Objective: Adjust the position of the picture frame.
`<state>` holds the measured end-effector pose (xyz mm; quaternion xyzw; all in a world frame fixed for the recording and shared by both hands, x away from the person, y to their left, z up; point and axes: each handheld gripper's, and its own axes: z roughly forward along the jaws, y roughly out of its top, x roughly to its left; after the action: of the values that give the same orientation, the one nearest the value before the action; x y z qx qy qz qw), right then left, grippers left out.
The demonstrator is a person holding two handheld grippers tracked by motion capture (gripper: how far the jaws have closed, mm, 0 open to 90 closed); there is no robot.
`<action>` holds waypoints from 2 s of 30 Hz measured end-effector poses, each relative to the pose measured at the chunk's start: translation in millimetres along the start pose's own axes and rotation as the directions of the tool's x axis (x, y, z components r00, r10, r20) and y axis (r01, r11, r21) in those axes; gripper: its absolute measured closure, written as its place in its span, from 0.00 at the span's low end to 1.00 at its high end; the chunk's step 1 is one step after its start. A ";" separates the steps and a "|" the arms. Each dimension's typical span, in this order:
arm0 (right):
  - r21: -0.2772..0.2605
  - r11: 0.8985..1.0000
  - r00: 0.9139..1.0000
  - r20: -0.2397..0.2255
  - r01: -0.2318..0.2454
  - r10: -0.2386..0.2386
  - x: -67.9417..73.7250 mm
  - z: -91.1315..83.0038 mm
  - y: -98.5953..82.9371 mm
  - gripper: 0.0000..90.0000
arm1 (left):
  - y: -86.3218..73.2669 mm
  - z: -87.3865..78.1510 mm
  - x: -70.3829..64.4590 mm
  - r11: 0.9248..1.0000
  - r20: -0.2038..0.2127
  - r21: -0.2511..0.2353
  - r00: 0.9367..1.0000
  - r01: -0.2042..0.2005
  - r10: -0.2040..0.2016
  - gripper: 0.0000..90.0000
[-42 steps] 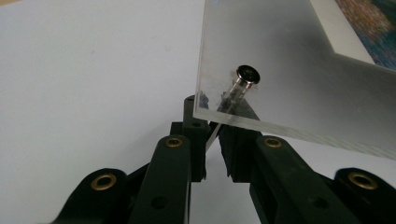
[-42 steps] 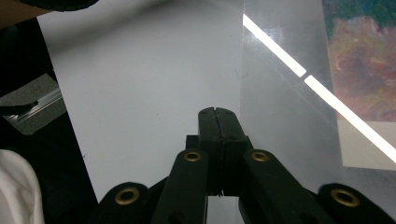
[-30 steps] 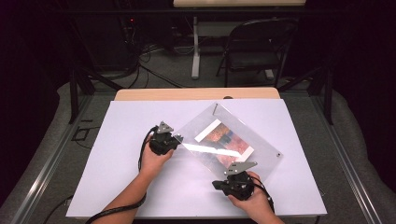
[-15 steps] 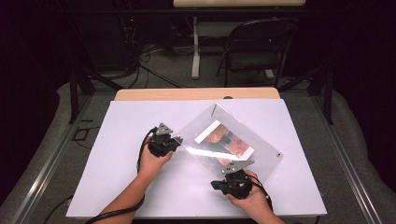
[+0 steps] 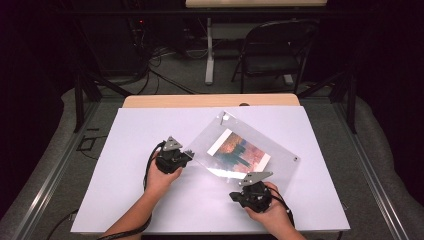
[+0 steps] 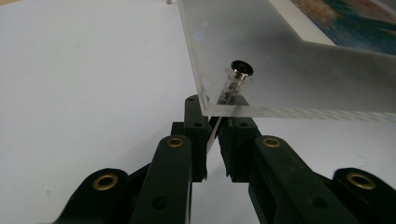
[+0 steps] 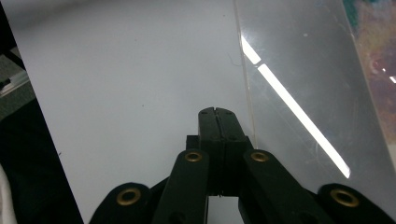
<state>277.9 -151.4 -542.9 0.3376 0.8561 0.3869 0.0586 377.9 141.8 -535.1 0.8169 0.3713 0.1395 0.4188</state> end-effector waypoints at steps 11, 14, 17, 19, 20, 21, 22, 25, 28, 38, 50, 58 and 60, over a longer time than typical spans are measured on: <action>-0.027 0.995 0.995 -0.005 -0.095 0.095 -21.7 -5.3 2.2 1.00 | -9.9 -17.7 -9.8 1.000 0.022 -0.022 1.000 -0.009 0.009 0.92; -0.034 0.994 0.995 0.003 -0.105 0.105 -25.9 -6.3 3.4 1.00 | -12.3 -22.6 -13.1 1.000 0.031 -0.023 0.999 -0.012 0.013 0.93; -0.043 0.990 0.990 -0.017 -0.138 0.137 -33.6 -8.6 4.5 1.00 | -14.6 -26.3 -16.1 0.999 0.028 -0.029 0.999 -0.022 0.023 0.93; -0.047 0.987 0.988 -0.019 -0.155 0.154 -37.5 -8.0 6.2 1.00 | -16.6 -28.0 -17.4 0.999 0.029 -0.029 0.999 -0.019 0.020 0.94; -0.045 0.986 0.987 -0.011 -0.158 0.158 -40.7 -7.2 8.4 1.00 | -17.7 -28.8 -17.7 0.999 0.030 -0.032 0.999 -0.019 0.020 0.94; -0.045 0.986 0.987 -0.011 -0.158 0.158 -40.7 -7.2 8.4 1.00 | -18.4 -29.7 -18.0 0.999 0.029 -0.031 0.999 -0.024 0.025 0.94; -0.038 0.986 0.986 -0.009 -0.165 0.164 -42.0 -7.0 9.7 1.00 | -19.1 -30.6 -18.6 0.999 0.033 -0.031 0.999 -0.021 0.022 0.94; -0.035 0.984 0.984 -0.006 -0.177 0.177 -48.2 -5.3 14.2 1.00 | -21.2 -32.9 -20.5 0.999 0.033 -0.033 0.999 -0.022 0.023 0.94; -0.041 0.981 0.982 -0.011 -0.190 0.190 -53.7 -4.4 15.8 1.00 | -22.6 -34.5 -22.2 0.999 0.039 -0.030 0.999 -0.034 0.035 0.94; -0.029 0.968 0.969 -0.017 -0.248 0.247 -72.8 -1.9 21.5 1.00 | -27.4 -35.6 -30.2 0.998 0.075 -0.026 0.996 -0.048 0.050 0.95; -0.039 0.957 0.957 -0.006 -0.289 0.289 -91.6 1.1 28.5 1.00 | -31.1 -37.8 -43.3 0.999 0.124 -0.028 0.991 -0.046 0.049 0.95; -0.034 0.949 0.949 0.011 -0.315 0.315 -102.7 7.8 32.0 1.00 | -32.8 -39.4 -57.2 0.998 0.164 -0.035 0.985 -0.054 0.059 0.95; -0.021 0.951 0.951 0.021 -0.308 0.309 -104.0 7.9 33.4 1.00 | -33.7 -38.9 -59.7 0.998 0.166 -0.038 0.985 -0.048 0.054 0.95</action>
<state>378.1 -195.5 -541.7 0.4714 0.7887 0.3946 0.0107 299.5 133.8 -533.0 0.8277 0.3112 0.0875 0.4587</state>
